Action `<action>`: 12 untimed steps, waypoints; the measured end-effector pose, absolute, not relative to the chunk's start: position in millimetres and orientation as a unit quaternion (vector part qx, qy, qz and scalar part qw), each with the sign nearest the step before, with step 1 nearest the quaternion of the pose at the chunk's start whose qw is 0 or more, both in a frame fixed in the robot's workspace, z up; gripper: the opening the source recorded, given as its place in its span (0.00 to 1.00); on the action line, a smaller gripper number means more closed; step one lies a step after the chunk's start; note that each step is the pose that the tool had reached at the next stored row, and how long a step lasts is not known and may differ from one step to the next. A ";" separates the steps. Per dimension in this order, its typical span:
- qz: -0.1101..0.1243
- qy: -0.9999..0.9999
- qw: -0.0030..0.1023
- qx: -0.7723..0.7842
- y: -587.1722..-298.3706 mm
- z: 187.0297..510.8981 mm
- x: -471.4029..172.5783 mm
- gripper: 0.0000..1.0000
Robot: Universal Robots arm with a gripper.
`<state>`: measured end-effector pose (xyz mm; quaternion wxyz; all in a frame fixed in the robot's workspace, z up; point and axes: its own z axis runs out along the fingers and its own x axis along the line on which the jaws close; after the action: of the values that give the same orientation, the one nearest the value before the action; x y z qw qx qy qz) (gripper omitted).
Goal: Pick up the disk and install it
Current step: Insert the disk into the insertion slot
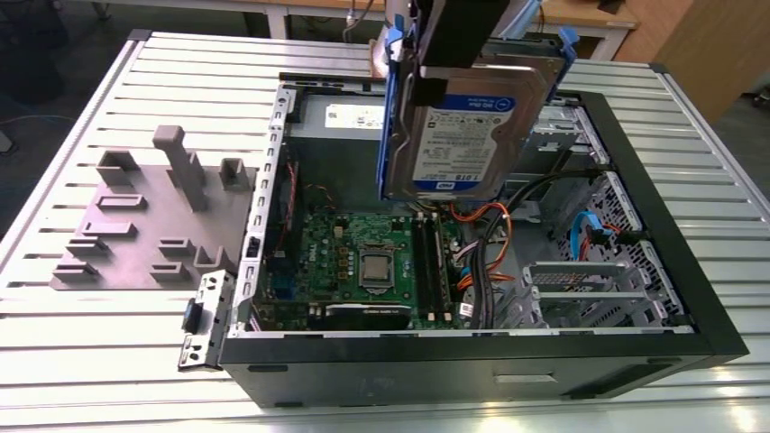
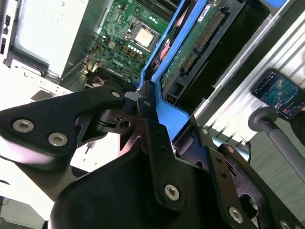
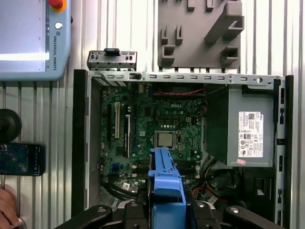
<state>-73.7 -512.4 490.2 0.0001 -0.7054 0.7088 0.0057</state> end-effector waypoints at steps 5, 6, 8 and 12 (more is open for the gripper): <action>0.012 0.711 0.007 -0.703 -516.5 488.9 -73.2 0.36; 0.012 0.712 0.007 -0.702 -517.0 488.7 -73.2 0.36; 0.012 0.712 0.007 -0.702 -518.3 488.3 -73.1 0.36; 0.012 0.712 0.007 -0.702 -522.9 488.0 -72.5 0.36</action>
<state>-72.5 -522.9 488.0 0.0073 -0.7018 0.7122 0.0117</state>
